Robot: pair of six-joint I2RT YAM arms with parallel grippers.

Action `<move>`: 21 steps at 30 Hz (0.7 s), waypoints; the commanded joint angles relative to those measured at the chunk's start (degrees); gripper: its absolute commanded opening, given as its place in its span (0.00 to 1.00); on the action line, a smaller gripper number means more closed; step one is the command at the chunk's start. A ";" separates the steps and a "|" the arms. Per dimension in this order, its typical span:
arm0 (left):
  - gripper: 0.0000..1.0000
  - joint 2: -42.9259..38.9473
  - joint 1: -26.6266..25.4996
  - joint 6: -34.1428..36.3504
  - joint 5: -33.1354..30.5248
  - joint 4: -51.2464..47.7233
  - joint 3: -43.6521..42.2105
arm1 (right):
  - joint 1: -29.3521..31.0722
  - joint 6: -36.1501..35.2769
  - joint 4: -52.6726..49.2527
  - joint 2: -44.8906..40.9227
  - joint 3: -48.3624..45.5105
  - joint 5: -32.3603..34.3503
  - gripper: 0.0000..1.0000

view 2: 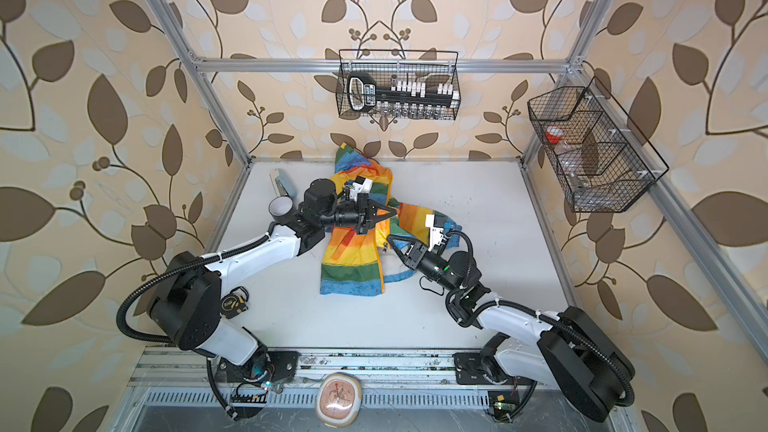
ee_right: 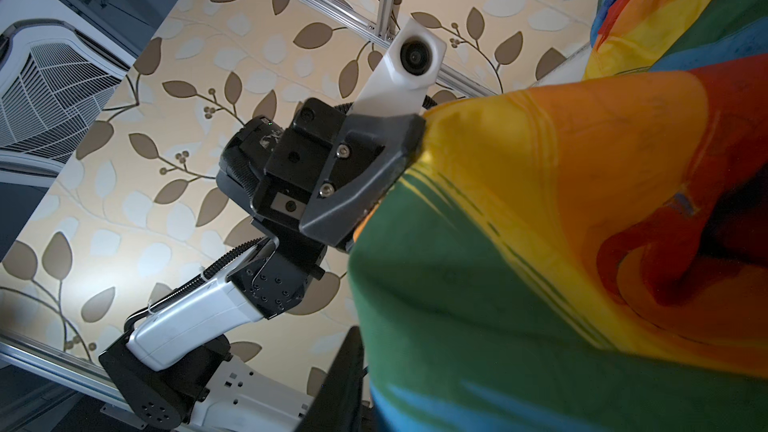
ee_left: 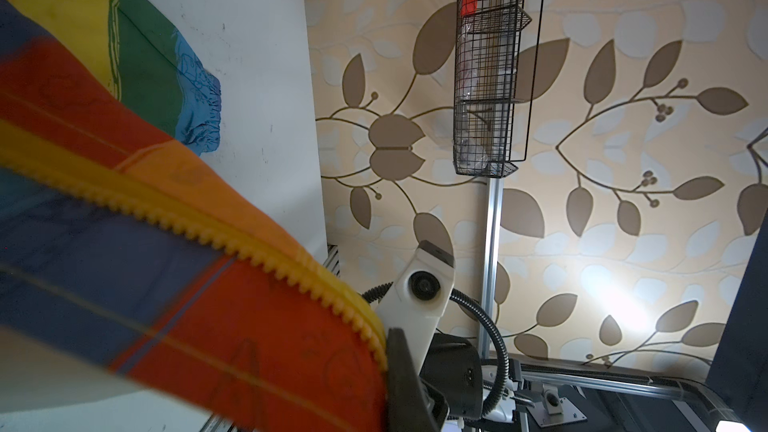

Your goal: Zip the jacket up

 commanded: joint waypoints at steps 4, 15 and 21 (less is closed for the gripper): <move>0.00 -1.33 0.16 1.70 1.44 1.19 2.87 | 0.57 0.73 2.97 0.95 -0.84 -1.68 0.22; 0.00 -1.20 0.19 1.70 1.44 1.01 3.18 | 0.70 0.87 3.63 0.60 -1.44 -1.35 0.16; 0.00 -1.19 0.61 1.52 1.53 1.01 3.40 | 0.70 1.06 3.70 0.35 -2.11 -1.36 0.17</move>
